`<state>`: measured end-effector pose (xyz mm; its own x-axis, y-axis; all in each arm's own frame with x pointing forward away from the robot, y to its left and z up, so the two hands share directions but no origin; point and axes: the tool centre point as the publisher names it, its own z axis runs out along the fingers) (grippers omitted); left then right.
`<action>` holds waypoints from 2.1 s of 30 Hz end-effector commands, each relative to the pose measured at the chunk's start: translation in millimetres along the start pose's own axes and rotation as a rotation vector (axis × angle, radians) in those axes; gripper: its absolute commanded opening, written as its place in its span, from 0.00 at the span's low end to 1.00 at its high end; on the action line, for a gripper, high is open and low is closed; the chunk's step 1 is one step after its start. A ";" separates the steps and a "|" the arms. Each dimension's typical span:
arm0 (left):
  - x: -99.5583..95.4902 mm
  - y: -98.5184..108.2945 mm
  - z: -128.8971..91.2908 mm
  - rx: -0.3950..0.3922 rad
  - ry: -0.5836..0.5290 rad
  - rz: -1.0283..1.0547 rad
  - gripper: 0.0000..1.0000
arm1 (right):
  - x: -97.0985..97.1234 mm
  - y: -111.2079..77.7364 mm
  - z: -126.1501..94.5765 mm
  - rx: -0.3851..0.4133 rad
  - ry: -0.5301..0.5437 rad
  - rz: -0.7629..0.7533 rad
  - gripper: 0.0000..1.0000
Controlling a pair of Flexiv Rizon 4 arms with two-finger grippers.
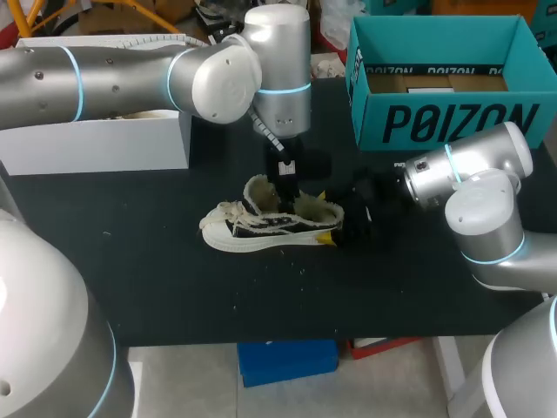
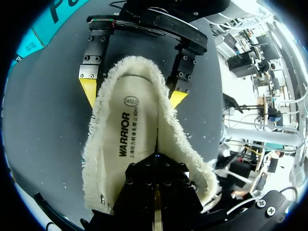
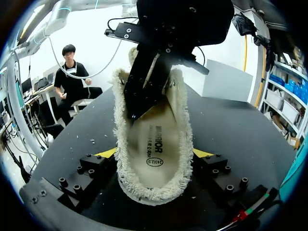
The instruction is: Take the shoe out of the shoebox, open the shoe tongue, remove and reinsert the insole, then place the shoe into the shoebox
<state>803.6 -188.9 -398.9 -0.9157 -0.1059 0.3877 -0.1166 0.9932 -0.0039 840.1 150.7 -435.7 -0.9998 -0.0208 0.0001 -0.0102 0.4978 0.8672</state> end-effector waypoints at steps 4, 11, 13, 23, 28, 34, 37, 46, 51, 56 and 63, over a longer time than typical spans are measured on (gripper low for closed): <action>1.1 -2.0 8.5 -0.002 -0.004 -0.007 0.00 | -0.6 -6.2 2.7 0.001 -0.001 0.001 0.00; 1.6 -2.6 16.2 -0.012 -0.010 -0.021 0.00 | -0.6 -6.2 2.7 0.001 -0.001 0.001 0.00; 1.2 -2.6 17.9 -0.016 -0.017 -0.029 0.00 | -0.6 -6.2 2.7 0.001 -0.001 0.001 0.00; 0.7 -2.3 25.4 -0.023 -0.037 -0.047 0.00 | -0.6 -6.2 2.7 0.001 -0.001 0.001 0.00; -0.6 -1.6 25.7 -0.019 -0.040 -0.056 0.12 | -0.6 -6.2 2.7 0.001 -0.001 0.001 0.00; -3.6 1.1 25.3 -0.017 -0.071 -0.078 0.37 | -0.6 -6.2 2.7 0.001 -0.001 0.001 0.00; -5.7 2.3 26.3 -0.018 -0.089 -0.087 0.34 | -0.6 -6.2 2.7 0.001 -0.001 0.001 0.00; -13.8 6.3 37.4 -0.066 -0.262 -0.124 0.27 | -0.6 -6.2 2.7 0.001 -0.001 0.001 0.00; -18.1 10.3 40.3 -0.051 -0.323 -0.132 0.26 | -0.6 -6.2 2.7 0.001 -0.001 0.001 0.00; -21.3 14.3 43.8 -0.042 -0.413 -0.137 0.29 | -0.6 -6.2 2.7 0.001 -0.001 0.001 0.00; -23.3 18.2 45.4 -0.054 -0.590 -0.142 0.28 | -0.6 -6.2 2.7 0.001 -0.001 0.001 0.00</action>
<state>815.2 -177.4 -426.5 -0.9676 -0.2389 -0.0813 -0.2444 0.9674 0.0662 839.8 151.6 -436.3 -0.9998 -0.0213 -0.0007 -0.0112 0.4976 0.8673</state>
